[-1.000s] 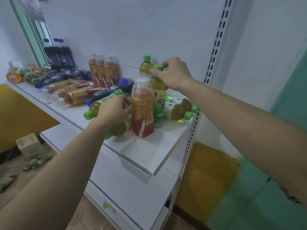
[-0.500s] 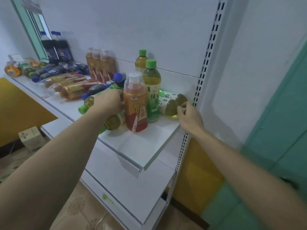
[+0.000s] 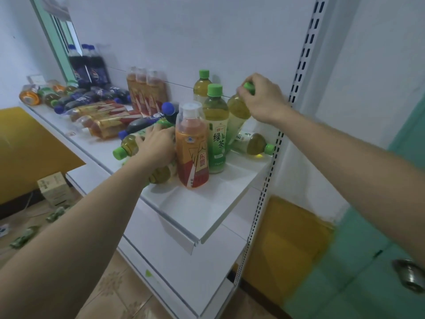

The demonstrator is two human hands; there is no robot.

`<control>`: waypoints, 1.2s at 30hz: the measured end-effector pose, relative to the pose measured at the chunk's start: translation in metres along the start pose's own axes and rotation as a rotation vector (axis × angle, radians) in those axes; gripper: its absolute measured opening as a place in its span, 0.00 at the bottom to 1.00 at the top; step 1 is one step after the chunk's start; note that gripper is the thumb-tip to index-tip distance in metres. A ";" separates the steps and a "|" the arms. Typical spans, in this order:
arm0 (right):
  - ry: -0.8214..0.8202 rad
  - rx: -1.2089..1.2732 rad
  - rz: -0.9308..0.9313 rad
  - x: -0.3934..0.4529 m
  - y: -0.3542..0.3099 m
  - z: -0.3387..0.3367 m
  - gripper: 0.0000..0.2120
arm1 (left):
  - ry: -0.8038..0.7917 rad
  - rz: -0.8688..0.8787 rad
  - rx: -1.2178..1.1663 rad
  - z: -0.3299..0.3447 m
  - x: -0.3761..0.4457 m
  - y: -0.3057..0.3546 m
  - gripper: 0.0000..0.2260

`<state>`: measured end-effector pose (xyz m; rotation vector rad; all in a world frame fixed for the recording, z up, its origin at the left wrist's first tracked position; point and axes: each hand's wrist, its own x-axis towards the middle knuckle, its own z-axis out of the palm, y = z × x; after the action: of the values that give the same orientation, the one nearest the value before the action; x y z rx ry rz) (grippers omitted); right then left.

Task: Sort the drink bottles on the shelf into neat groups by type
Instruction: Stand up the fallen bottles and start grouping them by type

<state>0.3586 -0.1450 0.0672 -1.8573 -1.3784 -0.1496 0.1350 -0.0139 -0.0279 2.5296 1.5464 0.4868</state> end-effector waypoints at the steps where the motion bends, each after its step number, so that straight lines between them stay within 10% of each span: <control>1: -0.081 -0.006 0.003 0.013 -0.007 -0.001 0.15 | 0.003 -0.023 -0.028 -0.001 0.000 0.001 0.09; 7: -0.323 0.013 0.036 0.052 -0.028 0.015 0.11 | 0.051 -0.021 -0.023 -0.003 -0.005 0.002 0.13; 17: 0.150 -0.112 0.123 -0.029 0.069 0.043 0.12 | 0.097 0.013 -0.010 0.004 0.000 -0.005 0.10; 28: 0.119 0.128 0.252 -0.072 0.122 0.059 0.06 | 0.097 -0.051 -0.056 0.001 0.003 -0.008 0.11; 32: 0.353 0.098 0.186 -0.038 0.098 0.014 0.12 | 0.095 -0.043 -0.058 0.002 0.001 -0.009 0.10; 36: 0.236 0.005 0.129 0.007 0.070 -0.028 0.20 | 0.100 -0.042 -0.069 0.002 0.002 -0.007 0.11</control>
<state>0.4310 -0.1639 0.0534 -1.8527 -1.0951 -0.2895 0.1309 -0.0092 -0.0310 2.4507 1.5834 0.6586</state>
